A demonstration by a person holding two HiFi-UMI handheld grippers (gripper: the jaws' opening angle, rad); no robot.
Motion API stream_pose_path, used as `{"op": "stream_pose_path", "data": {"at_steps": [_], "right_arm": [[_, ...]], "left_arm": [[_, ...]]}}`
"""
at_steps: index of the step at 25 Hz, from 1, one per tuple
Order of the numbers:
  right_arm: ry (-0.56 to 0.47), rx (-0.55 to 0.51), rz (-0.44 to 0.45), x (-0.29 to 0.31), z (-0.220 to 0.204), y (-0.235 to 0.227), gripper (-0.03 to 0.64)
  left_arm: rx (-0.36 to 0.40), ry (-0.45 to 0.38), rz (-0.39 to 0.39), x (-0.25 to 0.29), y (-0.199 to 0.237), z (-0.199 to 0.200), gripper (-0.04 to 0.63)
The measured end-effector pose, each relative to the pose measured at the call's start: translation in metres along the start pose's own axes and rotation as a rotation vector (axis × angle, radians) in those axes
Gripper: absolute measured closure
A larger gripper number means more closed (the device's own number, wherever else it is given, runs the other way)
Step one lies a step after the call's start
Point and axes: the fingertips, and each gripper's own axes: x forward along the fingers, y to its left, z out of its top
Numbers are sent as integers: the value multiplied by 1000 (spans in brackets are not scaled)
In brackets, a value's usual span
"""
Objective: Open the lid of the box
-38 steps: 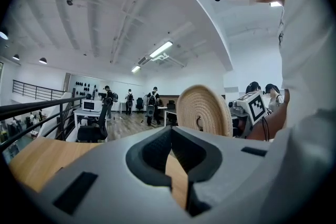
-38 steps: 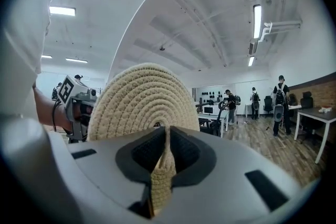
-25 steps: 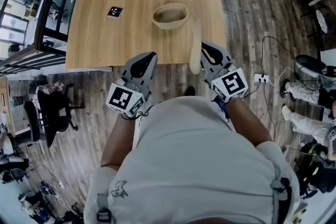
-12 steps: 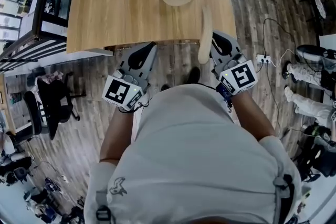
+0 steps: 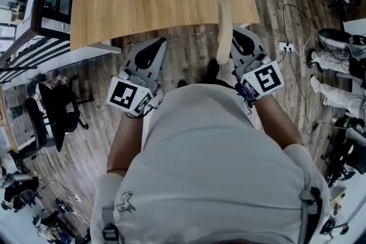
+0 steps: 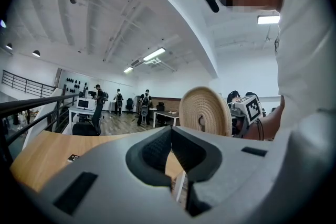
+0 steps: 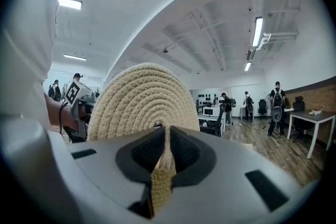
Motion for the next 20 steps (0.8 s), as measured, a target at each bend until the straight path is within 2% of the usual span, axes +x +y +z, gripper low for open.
{"op": "stream_pose_path", "data": {"at_steps": [10,20], "right_arm": [[-13,-12,-34,-16,6,41,580],[-32,-21,-44,-24,11,64,580]], "left_arm": [[13,-12,-24,-45,-5,-1,589],[16,-12,-35,-65,-12,-6,589]]}}
